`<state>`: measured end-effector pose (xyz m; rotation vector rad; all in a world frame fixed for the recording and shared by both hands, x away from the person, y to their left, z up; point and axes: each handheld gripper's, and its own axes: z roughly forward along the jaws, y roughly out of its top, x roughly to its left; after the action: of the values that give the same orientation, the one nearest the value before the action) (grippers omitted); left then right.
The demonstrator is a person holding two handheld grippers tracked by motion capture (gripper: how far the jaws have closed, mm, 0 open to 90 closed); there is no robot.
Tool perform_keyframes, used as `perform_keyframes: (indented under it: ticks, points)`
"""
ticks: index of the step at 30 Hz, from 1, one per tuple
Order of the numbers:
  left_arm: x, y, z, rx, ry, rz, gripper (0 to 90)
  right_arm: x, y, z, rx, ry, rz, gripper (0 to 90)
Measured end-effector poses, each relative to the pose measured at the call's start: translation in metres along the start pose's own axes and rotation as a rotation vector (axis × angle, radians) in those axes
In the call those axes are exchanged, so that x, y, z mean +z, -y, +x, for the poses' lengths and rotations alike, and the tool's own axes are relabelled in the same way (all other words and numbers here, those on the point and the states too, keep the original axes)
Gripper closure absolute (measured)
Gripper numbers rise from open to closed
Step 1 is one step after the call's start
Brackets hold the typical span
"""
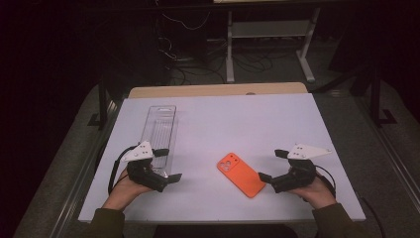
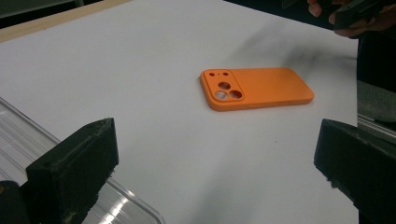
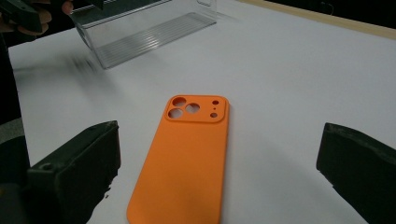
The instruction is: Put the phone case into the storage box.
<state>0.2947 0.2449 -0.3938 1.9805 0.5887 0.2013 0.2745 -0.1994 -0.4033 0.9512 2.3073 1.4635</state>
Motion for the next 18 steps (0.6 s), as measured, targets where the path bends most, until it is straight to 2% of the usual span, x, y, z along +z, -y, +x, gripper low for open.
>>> perform_keyframes:
  ticks: [2, 18]
  points:
    - [0.0010, -0.0001, -0.0005, -0.016, 0.004, 0.005, 0.0, -0.0002, 0.0001, -0.0003, 0.000, 0.000, 0.002, 0.0]
    - [0.0021, -0.0004, -0.0009, -0.011, 0.011, 0.016, 0.0, 0.0002, -0.0020, -0.0013, 0.006, 0.009, 0.008, 0.0]
